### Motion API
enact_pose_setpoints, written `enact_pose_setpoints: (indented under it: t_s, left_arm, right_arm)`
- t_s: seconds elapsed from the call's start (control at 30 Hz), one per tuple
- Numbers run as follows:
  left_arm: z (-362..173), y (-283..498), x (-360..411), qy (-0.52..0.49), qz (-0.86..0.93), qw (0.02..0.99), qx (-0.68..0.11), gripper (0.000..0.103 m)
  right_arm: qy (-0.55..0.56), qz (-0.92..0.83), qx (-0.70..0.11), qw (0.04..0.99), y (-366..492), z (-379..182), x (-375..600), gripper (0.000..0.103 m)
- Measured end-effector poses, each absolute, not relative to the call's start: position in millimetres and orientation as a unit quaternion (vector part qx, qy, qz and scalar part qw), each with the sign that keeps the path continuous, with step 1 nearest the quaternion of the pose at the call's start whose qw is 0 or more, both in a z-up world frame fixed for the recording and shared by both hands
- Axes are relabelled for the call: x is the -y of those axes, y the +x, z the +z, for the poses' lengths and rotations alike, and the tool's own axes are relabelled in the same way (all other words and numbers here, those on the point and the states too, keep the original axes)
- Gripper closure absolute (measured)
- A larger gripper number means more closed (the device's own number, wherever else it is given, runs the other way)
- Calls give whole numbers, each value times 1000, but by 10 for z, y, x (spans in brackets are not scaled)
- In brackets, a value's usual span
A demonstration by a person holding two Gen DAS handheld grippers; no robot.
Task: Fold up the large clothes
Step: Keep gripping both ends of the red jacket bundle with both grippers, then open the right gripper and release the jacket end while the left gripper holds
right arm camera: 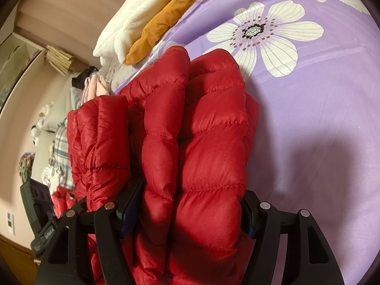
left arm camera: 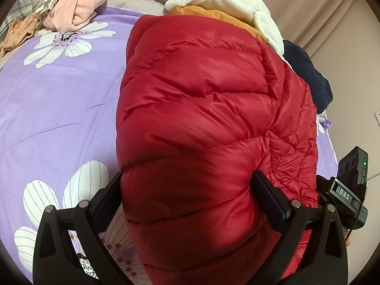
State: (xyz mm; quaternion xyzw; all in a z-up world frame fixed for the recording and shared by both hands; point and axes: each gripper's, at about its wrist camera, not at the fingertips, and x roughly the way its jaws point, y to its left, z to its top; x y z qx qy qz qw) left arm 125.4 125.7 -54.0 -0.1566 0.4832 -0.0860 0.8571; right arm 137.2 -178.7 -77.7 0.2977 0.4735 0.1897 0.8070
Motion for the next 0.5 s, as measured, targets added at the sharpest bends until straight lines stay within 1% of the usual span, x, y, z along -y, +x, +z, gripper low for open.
enact_pose_setpoints:
  t_s: [0.3, 0.5]
  left_arm:
    - [-486, 1206, -1228, -145, -75, 862, -481, 1]
    - [-385, 1086, -1189, -123, -66, 873, -468, 3]
  right_arm:
    - [298, 182, -472, 810, 1351, -720, 1837, 33]
    - [301, 175, -467, 813, 1304, -690, 1917, 33]
